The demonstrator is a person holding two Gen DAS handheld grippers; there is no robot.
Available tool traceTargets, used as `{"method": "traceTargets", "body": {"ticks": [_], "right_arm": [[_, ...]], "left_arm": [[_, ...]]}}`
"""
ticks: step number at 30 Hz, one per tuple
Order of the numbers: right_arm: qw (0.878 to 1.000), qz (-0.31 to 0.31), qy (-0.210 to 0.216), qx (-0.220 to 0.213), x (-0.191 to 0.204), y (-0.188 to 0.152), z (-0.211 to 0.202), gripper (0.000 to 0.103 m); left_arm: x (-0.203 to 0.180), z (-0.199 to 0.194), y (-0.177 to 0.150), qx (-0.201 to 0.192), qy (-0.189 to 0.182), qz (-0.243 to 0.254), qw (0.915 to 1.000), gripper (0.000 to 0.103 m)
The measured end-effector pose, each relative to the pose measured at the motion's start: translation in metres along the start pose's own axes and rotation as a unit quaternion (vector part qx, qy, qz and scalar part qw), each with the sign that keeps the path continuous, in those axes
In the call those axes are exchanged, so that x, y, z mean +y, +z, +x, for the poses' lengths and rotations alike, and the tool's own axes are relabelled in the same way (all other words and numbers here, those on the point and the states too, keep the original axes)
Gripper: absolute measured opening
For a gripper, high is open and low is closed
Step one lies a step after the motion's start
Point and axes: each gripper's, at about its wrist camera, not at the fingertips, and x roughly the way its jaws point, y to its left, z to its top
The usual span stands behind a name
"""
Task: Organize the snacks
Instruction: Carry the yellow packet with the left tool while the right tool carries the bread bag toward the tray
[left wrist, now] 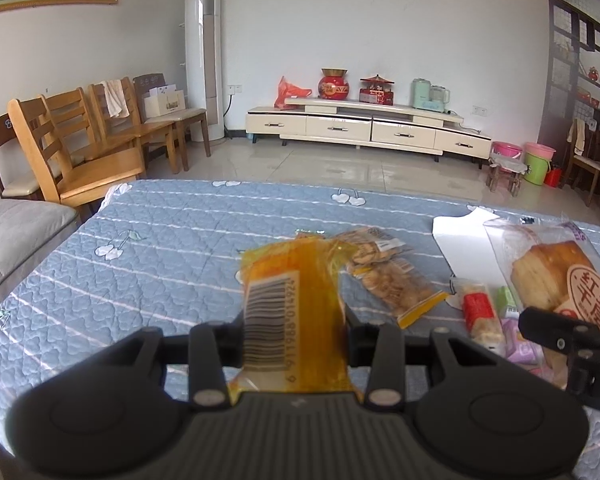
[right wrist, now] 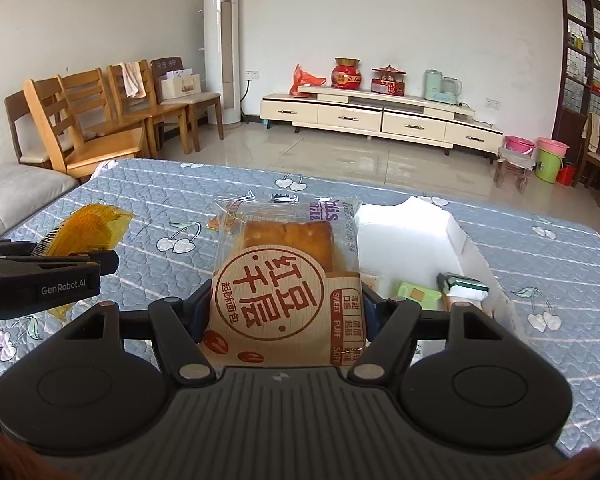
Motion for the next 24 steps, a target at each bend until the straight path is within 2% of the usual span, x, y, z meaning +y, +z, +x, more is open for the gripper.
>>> {"method": "traceTargets", "body": {"ticks": [24], "right_arm": [[0.999, 0.012, -0.020, -0.024, -0.001, -0.005, -0.001, 0.087]], "left_arm": [[-0.019, -0.010, 0.005, -0.009, -0.025, 0.013, 0.9996, 0.040]]}}
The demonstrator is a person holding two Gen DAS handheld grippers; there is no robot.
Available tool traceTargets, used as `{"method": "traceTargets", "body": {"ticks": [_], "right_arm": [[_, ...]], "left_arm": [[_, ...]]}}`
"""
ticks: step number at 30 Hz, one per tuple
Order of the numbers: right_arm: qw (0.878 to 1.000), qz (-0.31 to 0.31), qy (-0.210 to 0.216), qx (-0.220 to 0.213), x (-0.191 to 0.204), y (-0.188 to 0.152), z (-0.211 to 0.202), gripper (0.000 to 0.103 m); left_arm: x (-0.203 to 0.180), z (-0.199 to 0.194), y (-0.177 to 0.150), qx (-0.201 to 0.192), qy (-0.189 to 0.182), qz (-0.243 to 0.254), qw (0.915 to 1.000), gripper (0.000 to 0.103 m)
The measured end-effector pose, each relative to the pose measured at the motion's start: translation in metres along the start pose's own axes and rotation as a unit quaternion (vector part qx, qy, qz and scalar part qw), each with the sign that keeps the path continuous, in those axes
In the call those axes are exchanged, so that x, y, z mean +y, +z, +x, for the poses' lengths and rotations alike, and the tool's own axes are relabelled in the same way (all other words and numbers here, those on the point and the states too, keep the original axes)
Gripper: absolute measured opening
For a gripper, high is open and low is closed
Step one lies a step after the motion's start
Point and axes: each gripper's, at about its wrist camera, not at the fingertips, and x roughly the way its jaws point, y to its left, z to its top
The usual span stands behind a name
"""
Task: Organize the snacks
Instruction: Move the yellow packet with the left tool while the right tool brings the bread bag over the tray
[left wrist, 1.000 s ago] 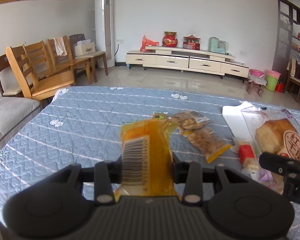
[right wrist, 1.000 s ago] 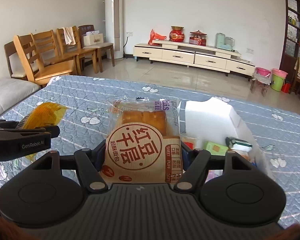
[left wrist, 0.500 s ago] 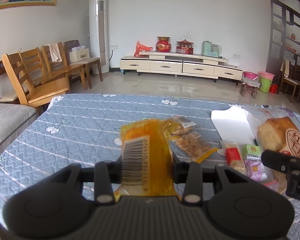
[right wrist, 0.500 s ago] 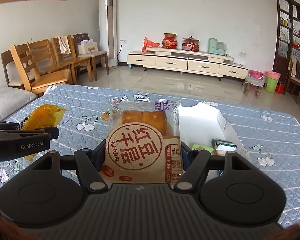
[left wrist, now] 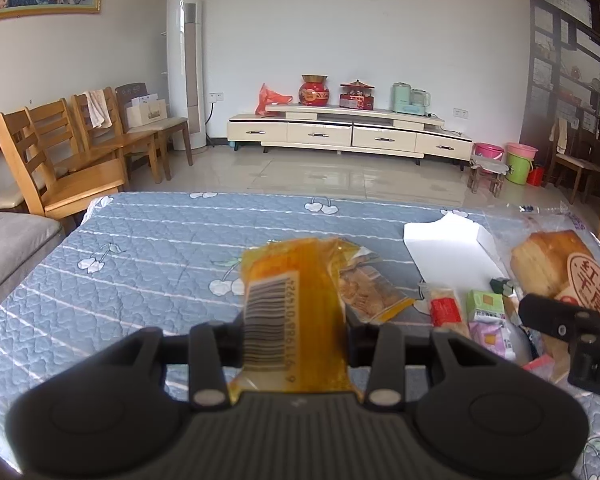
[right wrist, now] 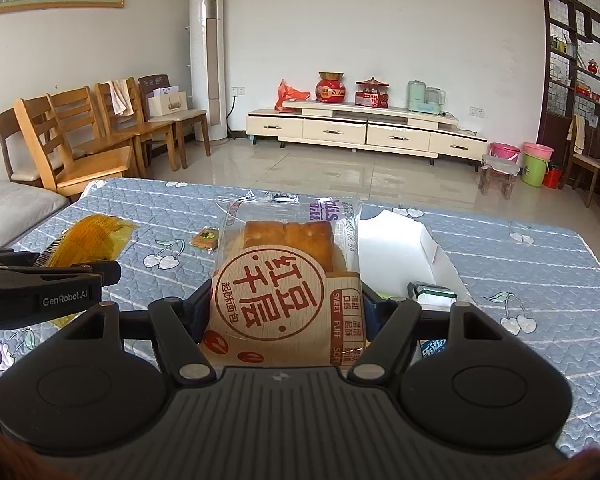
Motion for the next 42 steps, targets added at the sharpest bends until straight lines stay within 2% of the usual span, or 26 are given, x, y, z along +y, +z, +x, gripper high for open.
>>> {"method": "traceTargets", "body": {"ticks": [42], "right_arm": [[0.999, 0.031, -0.038, -0.004, 0.010, 0.002, -0.003, 0.087]], "left_arm": [[-0.038, 0.016, 0.002, 0.006, -0.034, 0.033, 0.9988, 0.040]]}}
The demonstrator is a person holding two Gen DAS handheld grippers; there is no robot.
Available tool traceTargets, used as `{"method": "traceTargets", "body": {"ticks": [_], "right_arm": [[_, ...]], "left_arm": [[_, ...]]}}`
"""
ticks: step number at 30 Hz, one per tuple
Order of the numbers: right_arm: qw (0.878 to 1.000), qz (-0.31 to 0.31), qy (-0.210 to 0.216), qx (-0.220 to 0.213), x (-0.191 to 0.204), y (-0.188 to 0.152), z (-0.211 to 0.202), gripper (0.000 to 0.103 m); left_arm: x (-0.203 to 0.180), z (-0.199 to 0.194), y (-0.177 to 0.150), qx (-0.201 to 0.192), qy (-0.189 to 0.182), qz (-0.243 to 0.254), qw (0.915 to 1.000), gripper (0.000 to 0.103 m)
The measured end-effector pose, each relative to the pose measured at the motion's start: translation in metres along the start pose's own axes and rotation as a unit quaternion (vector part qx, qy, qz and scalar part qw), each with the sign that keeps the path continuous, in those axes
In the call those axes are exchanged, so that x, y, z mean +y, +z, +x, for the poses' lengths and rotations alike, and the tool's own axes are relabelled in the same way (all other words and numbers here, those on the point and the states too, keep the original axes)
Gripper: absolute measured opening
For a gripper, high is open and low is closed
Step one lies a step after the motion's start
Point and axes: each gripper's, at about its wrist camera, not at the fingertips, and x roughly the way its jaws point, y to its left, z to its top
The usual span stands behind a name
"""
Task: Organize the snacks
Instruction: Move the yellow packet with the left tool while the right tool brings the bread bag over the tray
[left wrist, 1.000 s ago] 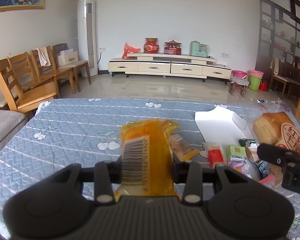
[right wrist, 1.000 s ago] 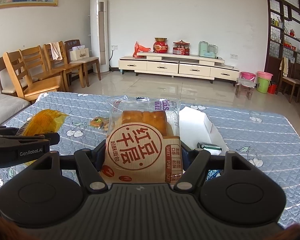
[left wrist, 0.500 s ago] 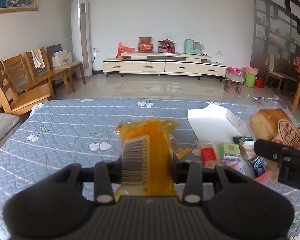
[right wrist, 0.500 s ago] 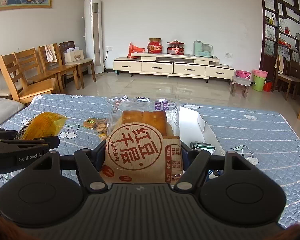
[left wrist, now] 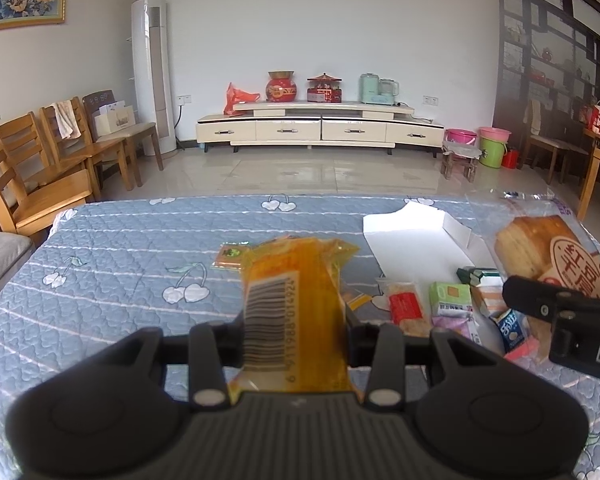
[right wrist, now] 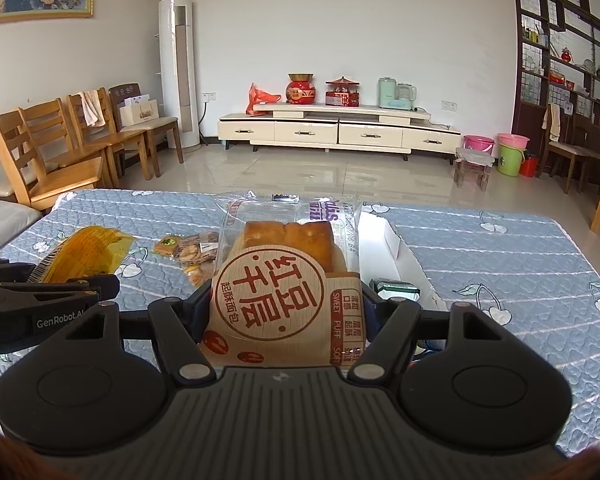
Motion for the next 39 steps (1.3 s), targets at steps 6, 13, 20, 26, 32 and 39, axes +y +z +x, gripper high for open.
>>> {"method": "traceTargets", "body": {"ticks": [6, 13, 20, 26, 32, 39], "right_arm": [[1.000, 0.003, -0.005, 0.002, 0.001, 0.002, 0.004, 0.087], [1.000, 0.008, -0.010, 0.006, 0.003, 0.003, 0.009, 0.087], [1.000, 0.010, -0.014, 0.012, 0.005, 0.007, 0.016, 0.087], [1.000, 0.012, -0.019, 0.017, 0.006, 0.010, 0.024, 0.087], [0.999, 0.015, -0.031, 0.023, 0.000, 0.012, 0.033, 0.087], [0.998, 0.021, -0.048, 0.028, -0.012, 0.018, 0.048, 0.087]], "left_arm": [[-0.006, 0.005, 0.001, 0.002, -0.005, 0.005, 1.0000, 0.040], [-0.013, 0.011, 0.001, 0.006, -0.010, 0.010, 0.9999, 0.040], [-0.018, 0.021, 0.003, 0.012, -0.014, 0.013, 0.9997, 0.040], [-0.024, 0.031, 0.004, 0.018, -0.021, 0.015, 0.9995, 0.040], [-0.031, 0.042, 0.007, 0.023, -0.028, 0.018, 0.9992, 0.040], [-0.046, 0.057, 0.016, 0.024, -0.039, 0.024, 0.9987, 0.040]]}}
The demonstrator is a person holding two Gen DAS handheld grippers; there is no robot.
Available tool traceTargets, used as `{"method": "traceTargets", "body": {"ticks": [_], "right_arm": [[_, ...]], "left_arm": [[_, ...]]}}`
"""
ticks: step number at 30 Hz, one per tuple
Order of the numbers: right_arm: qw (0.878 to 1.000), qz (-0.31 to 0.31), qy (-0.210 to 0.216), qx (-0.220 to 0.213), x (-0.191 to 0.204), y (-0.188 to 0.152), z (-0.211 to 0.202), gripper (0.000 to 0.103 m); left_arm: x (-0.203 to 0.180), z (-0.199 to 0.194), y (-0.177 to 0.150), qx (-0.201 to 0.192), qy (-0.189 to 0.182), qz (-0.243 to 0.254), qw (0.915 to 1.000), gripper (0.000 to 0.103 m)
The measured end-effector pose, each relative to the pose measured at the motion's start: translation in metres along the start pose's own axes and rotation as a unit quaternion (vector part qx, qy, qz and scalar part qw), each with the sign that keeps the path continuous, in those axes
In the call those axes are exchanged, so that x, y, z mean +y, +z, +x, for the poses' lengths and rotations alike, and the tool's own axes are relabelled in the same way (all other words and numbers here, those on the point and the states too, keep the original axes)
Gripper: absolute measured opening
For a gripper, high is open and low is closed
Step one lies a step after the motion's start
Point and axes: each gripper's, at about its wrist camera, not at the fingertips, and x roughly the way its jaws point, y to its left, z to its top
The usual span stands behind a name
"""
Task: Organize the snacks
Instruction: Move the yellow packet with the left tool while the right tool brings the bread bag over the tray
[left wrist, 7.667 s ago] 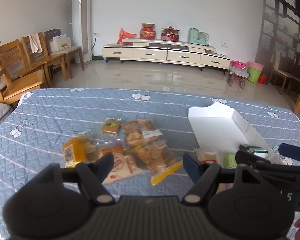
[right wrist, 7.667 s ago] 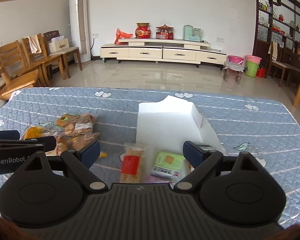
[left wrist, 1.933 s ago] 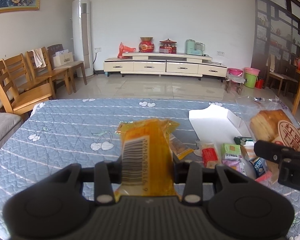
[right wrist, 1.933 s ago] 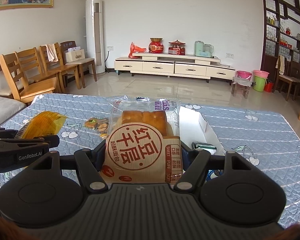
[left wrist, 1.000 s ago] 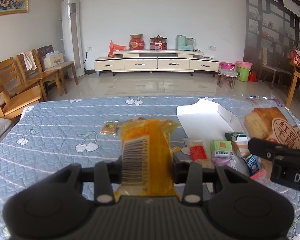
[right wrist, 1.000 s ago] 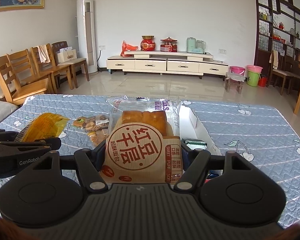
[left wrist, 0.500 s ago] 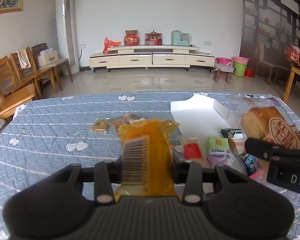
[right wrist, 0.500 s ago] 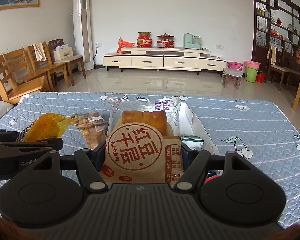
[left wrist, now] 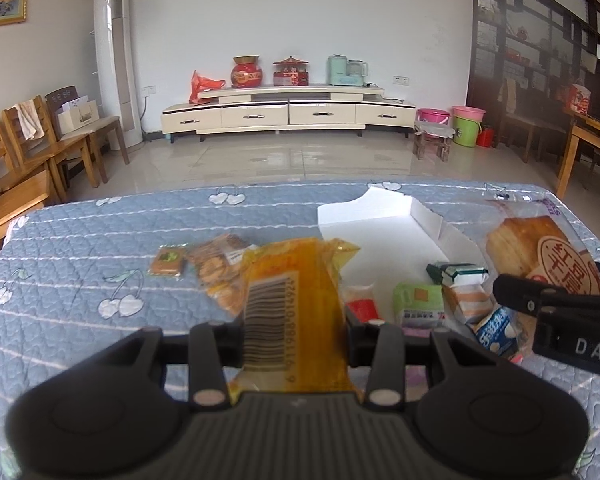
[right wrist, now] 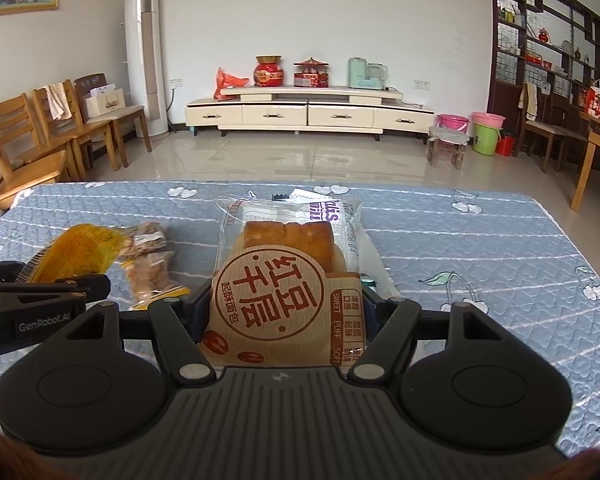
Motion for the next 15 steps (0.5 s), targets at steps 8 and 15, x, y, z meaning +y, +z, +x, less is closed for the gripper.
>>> {"method": "traceTargets", "body": {"ticks": [8, 15], "right_arm": [[1.000, 0.005, -0.011, 0.003, -0.015, 0.014, 0.021, 0.087], [1.000, 0.006, -0.010, 0.008, -0.027, 0.022, 0.045, 0.087]], "left_arm": [[-0.016, 0.025, 0.018, 0.006, -0.013, -0.003, 0.9999, 0.040], [-0.028, 0.049, 0.034, 0.010, -0.017, -0.002, 0.9998, 0.040]]}}
